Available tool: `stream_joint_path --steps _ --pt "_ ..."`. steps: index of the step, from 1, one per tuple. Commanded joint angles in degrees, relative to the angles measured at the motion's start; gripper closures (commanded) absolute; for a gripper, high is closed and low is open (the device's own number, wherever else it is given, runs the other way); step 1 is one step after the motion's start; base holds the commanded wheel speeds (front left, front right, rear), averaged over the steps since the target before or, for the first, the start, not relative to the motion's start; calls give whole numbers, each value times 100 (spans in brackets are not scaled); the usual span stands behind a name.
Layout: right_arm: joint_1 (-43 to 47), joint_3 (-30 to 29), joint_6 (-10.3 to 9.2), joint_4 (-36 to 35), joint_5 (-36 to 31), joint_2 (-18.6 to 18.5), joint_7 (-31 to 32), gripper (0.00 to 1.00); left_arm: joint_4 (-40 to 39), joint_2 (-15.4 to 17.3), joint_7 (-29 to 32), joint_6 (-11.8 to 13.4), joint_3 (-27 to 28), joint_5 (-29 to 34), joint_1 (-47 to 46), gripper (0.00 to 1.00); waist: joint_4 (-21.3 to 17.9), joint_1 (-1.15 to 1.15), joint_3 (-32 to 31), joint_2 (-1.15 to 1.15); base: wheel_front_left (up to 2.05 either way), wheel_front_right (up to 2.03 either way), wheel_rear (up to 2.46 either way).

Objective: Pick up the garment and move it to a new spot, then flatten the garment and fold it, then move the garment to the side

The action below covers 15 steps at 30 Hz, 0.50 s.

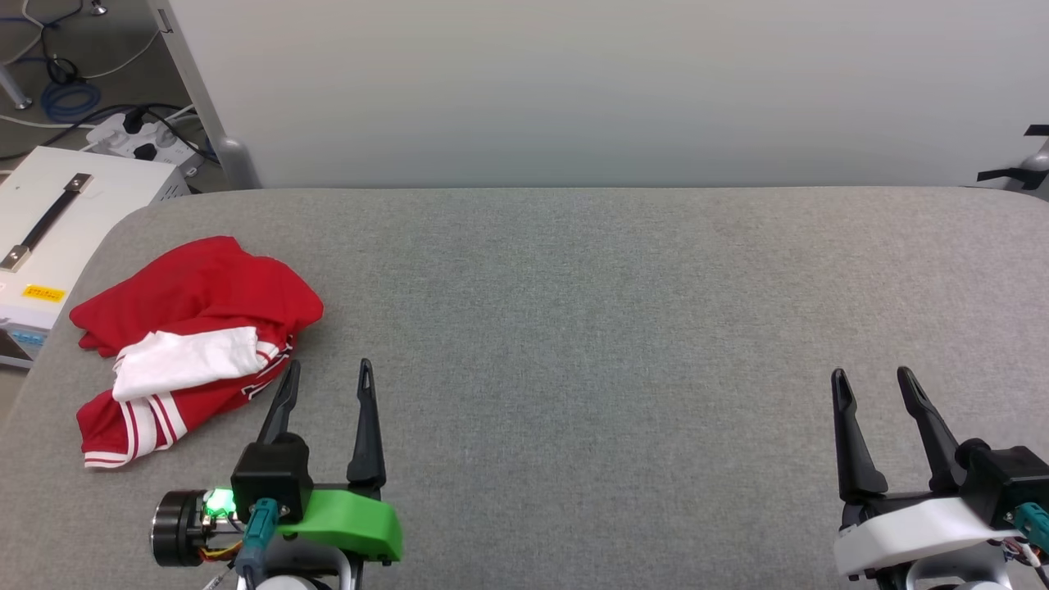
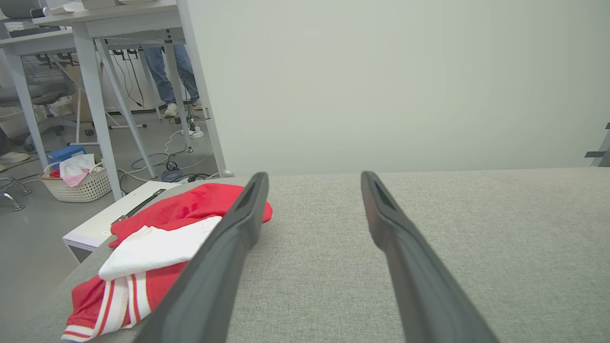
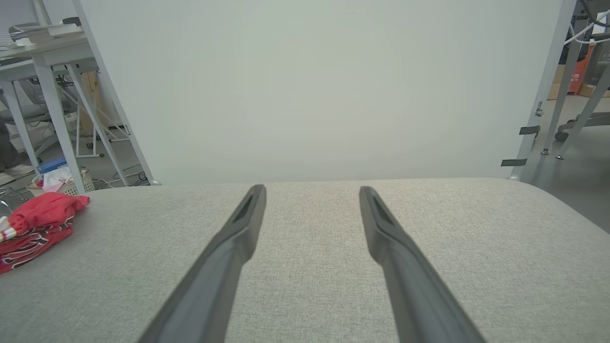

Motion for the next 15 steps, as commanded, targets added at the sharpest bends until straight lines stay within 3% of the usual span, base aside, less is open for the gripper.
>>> stream_joint_path --steps 1,15 --pt "90 -1 -3 -7 73 -10 -63 0 16 -18 -81 34 -10 -34 54 0 2 0 2 0 0 0 0" --pt "153 -30 -4 25 81 -11 -226 0 99 -23 -246 89 -74 -63 72 0 17 0 3 0 0 0 0"
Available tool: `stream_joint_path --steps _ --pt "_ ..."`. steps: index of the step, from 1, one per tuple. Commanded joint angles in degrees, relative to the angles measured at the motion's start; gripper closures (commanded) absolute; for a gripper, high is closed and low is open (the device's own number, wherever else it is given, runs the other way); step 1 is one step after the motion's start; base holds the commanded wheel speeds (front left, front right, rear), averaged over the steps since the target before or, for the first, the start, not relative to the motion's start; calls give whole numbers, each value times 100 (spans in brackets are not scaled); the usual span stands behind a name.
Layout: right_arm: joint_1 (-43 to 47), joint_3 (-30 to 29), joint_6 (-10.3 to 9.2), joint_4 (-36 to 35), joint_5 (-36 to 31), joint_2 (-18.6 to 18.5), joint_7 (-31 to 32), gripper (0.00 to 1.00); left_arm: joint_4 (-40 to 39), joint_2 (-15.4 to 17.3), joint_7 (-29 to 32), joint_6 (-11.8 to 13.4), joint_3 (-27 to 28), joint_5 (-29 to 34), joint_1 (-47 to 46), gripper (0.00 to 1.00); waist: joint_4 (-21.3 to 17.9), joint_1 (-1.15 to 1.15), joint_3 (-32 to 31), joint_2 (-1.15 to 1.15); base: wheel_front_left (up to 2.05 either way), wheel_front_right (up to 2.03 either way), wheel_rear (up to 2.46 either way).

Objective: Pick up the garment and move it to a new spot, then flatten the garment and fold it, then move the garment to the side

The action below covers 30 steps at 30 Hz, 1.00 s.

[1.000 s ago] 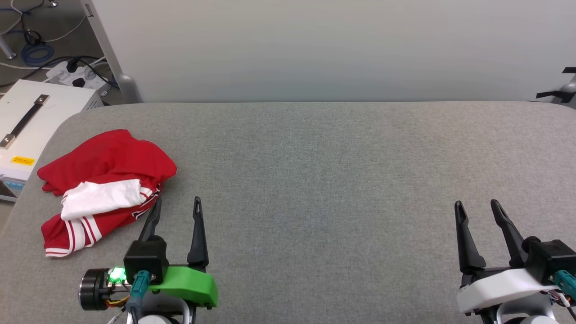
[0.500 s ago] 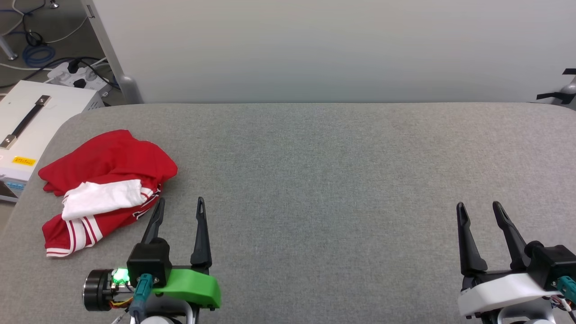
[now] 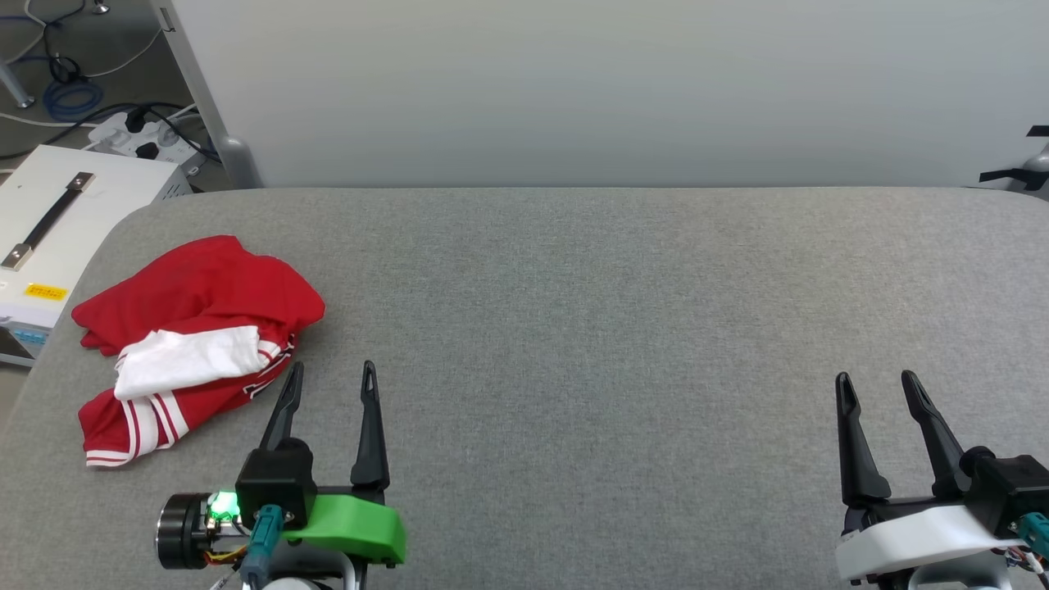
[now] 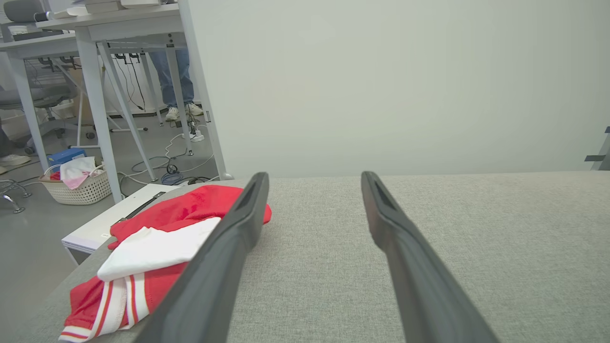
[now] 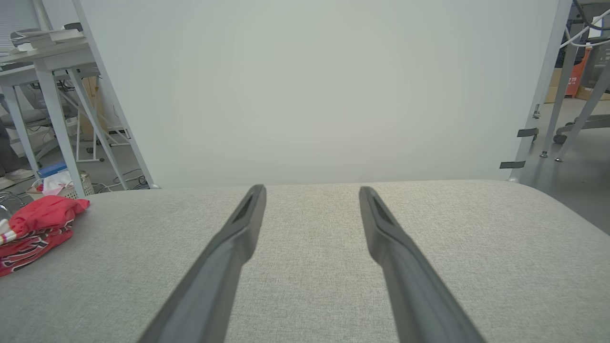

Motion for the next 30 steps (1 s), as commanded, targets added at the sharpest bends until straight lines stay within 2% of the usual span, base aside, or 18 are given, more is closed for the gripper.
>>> stream_joint_path --steps 1,30 --pt "92 -16 -4 9 75 -11 -71 0 23 -21 -56 53 -22 -45 71 0 2 0 1 0 0 0 0" --pt "138 -78 -4 80 99 -12 -297 0 151 -26 -285 135 -120 -146 50 0 150 0 70 0 0 0 0"
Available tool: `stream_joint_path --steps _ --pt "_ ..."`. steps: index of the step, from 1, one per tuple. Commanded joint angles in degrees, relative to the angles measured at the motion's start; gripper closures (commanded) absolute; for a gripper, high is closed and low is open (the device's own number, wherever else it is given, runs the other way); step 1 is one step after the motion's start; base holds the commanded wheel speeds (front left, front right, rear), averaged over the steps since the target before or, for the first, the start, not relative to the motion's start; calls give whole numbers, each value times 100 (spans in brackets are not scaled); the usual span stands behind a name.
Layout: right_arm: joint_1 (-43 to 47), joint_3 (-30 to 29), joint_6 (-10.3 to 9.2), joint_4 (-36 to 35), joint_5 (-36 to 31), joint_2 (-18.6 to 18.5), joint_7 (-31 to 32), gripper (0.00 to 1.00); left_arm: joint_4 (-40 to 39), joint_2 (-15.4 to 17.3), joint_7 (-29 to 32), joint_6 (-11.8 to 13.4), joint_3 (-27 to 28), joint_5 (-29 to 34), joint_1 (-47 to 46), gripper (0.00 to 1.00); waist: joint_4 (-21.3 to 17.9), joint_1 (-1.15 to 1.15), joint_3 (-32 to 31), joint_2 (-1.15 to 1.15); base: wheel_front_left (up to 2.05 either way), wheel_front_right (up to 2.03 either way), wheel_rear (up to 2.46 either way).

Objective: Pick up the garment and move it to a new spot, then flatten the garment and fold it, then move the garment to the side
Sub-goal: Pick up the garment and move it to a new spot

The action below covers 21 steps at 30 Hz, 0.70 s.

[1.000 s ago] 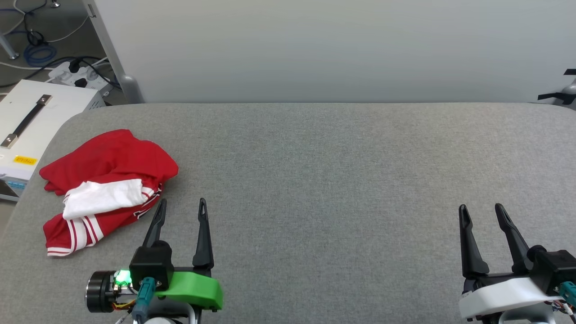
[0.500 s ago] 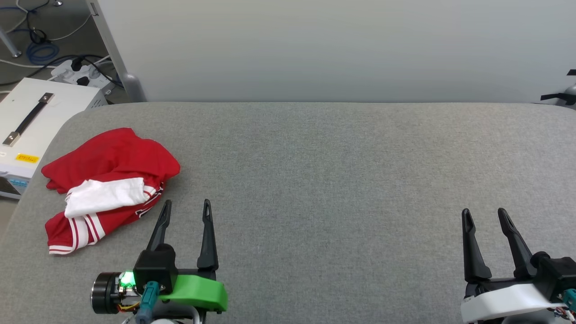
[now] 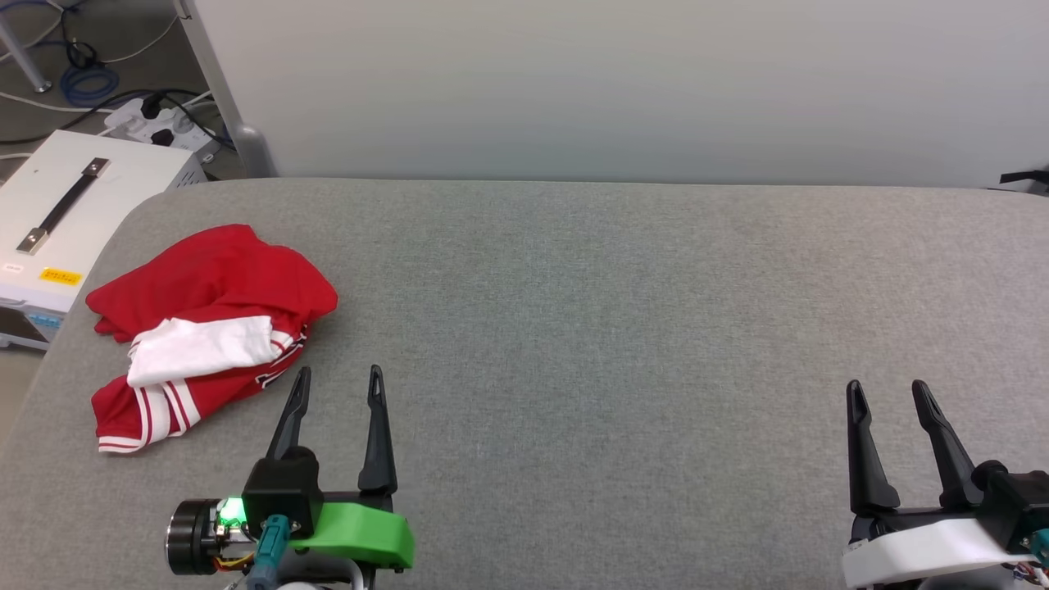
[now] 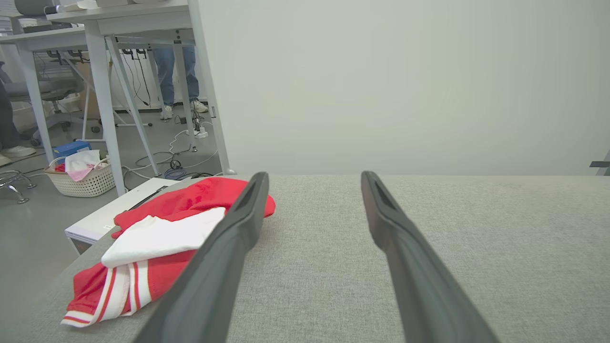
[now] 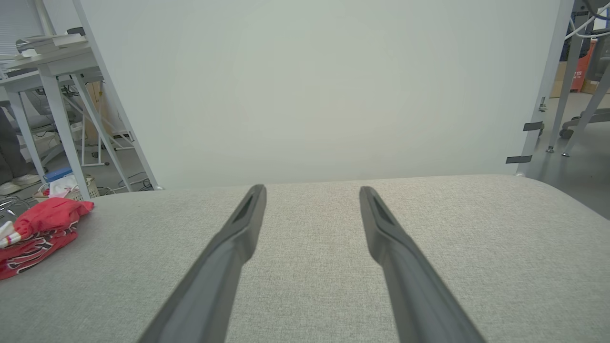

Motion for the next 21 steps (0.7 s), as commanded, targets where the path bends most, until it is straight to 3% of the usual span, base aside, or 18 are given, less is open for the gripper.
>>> stream_joint_path --steps 1,12,21 --pt "23 -13 -4 17 -38 -11 -52 0 26 -25 -35 26 27 -5 28 0 36 0 20 0 0 0 0" --pt "-30 51 -4 -31 -162 -11 -52 0 31 -25 -35 43 130 -42 -79 0 487 0 168 0 0 0 0" --pt "-88 85 -4 -92 -278 -11 -52 0 34 -25 -35 66 222 -147 -165 0 1175 0 298 0 0 0 0"
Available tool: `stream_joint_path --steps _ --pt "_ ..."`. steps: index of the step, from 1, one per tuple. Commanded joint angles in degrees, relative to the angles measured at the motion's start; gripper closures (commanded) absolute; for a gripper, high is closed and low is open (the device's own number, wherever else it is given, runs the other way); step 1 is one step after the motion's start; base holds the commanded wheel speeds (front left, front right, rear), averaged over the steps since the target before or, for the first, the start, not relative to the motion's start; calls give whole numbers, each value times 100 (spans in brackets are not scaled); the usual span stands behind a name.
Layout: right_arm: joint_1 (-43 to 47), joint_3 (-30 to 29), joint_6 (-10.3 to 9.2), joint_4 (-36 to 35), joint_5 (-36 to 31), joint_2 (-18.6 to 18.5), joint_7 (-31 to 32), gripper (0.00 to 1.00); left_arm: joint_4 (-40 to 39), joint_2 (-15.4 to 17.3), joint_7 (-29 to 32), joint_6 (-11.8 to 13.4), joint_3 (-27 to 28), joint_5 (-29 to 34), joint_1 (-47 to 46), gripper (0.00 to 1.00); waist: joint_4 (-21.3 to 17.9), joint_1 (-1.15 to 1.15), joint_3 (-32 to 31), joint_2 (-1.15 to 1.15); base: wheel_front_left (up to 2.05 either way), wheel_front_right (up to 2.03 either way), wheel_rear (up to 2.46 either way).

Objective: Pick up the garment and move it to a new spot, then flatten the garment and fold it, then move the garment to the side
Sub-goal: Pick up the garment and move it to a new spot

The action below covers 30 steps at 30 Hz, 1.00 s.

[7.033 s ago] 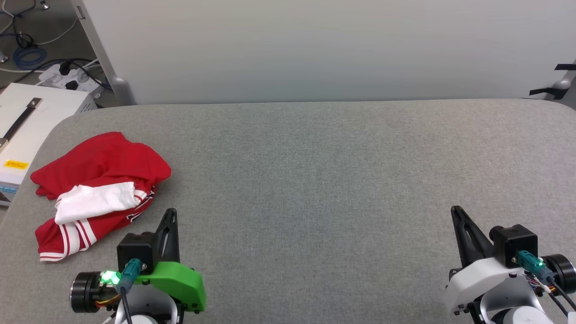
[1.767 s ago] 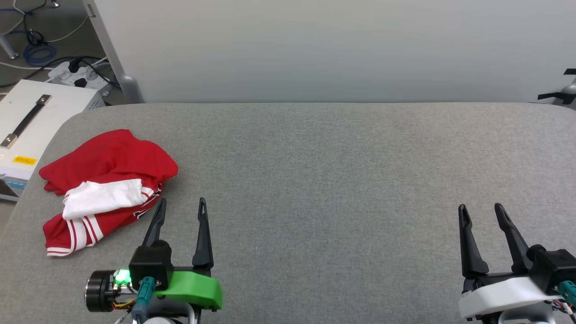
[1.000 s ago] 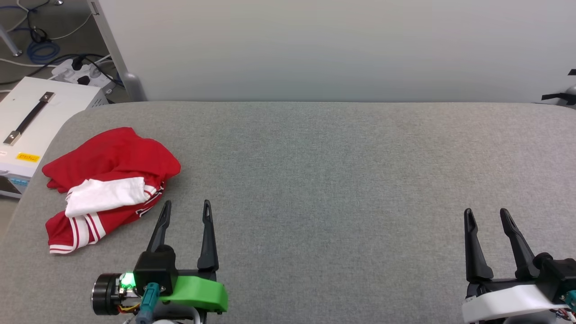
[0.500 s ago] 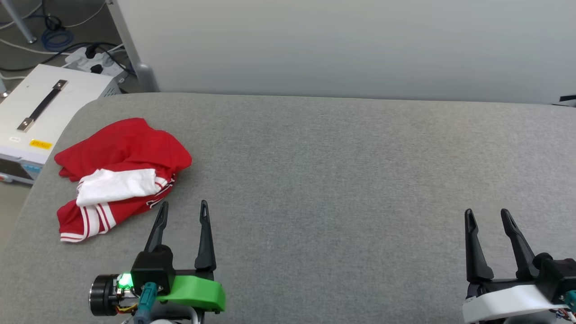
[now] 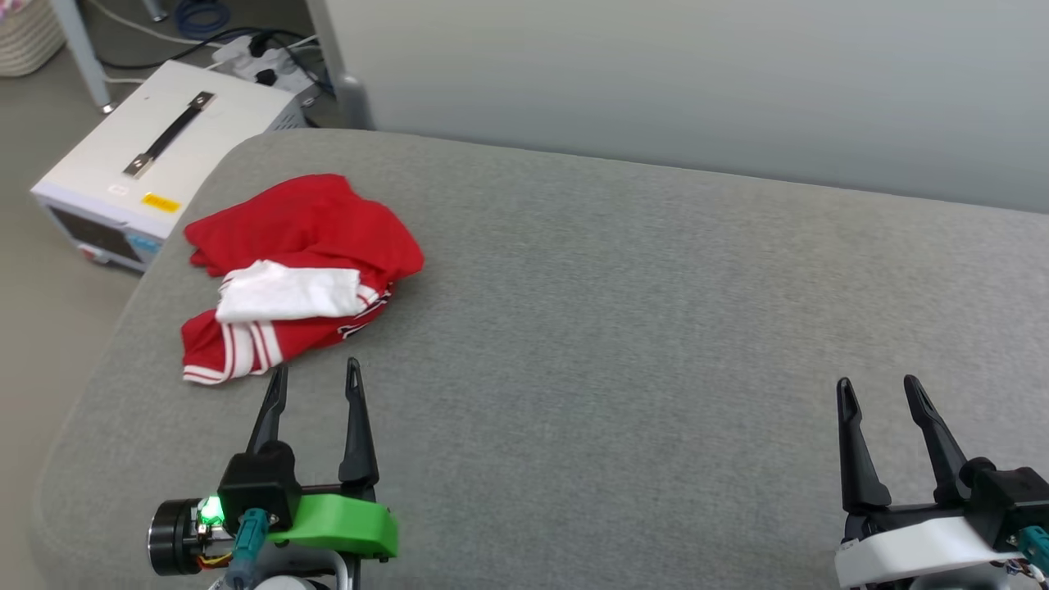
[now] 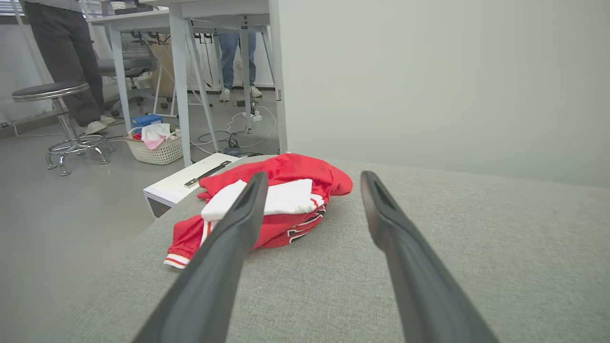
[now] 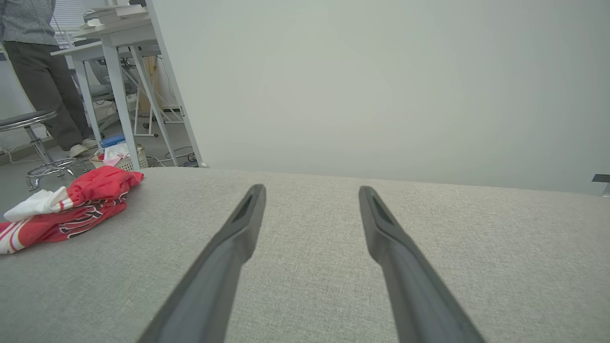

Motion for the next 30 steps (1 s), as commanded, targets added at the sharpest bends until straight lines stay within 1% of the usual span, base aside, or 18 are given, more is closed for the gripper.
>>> stream_joint_path --steps 1,7,17,24,30 --pt "-82 5 -4 -37 -38 -11 -44 0 12 -22 -34 17 22 -41 -117 0 384 0 93 0 0 0 0" --pt "-119 52 -4 -40 -110 -11 -44 0 8 -22 -34 45 60 -149 -118 0 893 0 130 0 0 0 0" --pt "-119 141 -4 -74 -182 -11 -44 0 29 -23 -34 29 216 -322 -59 0 1564 0 110 0 0 0 0" --pt "-117 191 -4 -70 -197 -11 -44 0 50 -23 -34 22 293 -404 -16 0 1863 0 124 0 0 0 0" --pt "-102 227 -4 -56 -201 -11 -44 0 64 -23 -34 20 326 -428 -1 0 1991 0 129 0 0 0 0"
